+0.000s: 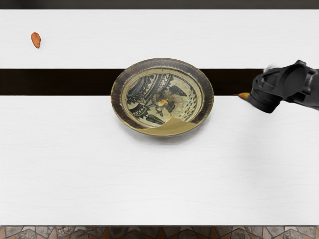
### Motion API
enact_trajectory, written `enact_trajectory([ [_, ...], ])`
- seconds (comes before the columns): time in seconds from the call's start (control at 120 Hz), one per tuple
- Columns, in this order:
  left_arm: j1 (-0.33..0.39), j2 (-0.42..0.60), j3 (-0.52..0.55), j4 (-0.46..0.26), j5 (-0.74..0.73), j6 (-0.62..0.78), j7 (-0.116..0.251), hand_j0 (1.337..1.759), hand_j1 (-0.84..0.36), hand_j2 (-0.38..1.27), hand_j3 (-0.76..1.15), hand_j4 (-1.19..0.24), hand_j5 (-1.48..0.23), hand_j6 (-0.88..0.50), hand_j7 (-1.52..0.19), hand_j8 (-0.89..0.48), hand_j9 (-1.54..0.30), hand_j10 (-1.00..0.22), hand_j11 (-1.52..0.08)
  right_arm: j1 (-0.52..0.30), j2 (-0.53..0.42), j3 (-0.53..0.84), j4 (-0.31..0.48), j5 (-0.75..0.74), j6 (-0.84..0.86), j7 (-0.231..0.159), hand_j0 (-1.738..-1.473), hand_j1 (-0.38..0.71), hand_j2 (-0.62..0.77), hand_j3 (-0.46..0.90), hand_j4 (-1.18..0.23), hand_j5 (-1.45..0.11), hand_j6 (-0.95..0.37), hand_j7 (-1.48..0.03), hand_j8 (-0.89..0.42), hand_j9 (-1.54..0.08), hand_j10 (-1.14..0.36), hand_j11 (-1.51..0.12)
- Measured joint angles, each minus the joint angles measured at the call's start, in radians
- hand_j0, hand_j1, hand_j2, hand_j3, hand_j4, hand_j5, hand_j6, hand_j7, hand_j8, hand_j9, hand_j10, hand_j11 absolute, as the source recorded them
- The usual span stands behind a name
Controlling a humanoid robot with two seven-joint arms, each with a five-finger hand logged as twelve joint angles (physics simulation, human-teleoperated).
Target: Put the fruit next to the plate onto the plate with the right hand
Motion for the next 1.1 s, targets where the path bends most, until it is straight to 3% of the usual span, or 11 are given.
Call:
enact_trajectory([
  [0.442,0.000,0.000,-0.001,0.000,0.000,0.000,0.000,1.658,0.35,0.00,0.00,0.00,0.00,0.00,0.00,0.00,0.00,0.00,0.00,-0.051,0.048,0.000,-0.088,0.007,0.044,0.000,-1.658,-0.05,-0.05,0.00,-0.25,-0.32,-0.25,-0.32,-0.25,-0.32,-0.25,-0.32],
  [0.725,-0.003,0.000,0.000,-0.001,0.000,0.000,0.000,1.658,0.35,0.00,0.00,0.00,0.00,0.00,0.00,0.00,0.00,0.00,0.00,-0.109,0.073,0.002,-0.204,0.007,0.105,0.000,-1.658,-0.07,-0.05,0.00,-0.24,-0.30,-0.24,-0.30,-0.24,-0.30,-0.24,-0.30],
  [1.1,-0.003,0.000,-0.001,0.000,0.000,0.000,0.000,1.658,0.35,0.00,0.00,0.00,0.00,0.00,0.00,0.00,0.00,0.00,0.00,-0.138,0.111,0.003,-0.260,0.010,0.131,0.000,-1.658,-0.10,-0.04,0.00,-0.21,-0.28,-0.22,-0.28,-0.21,-0.28,-0.21,-0.28],
])
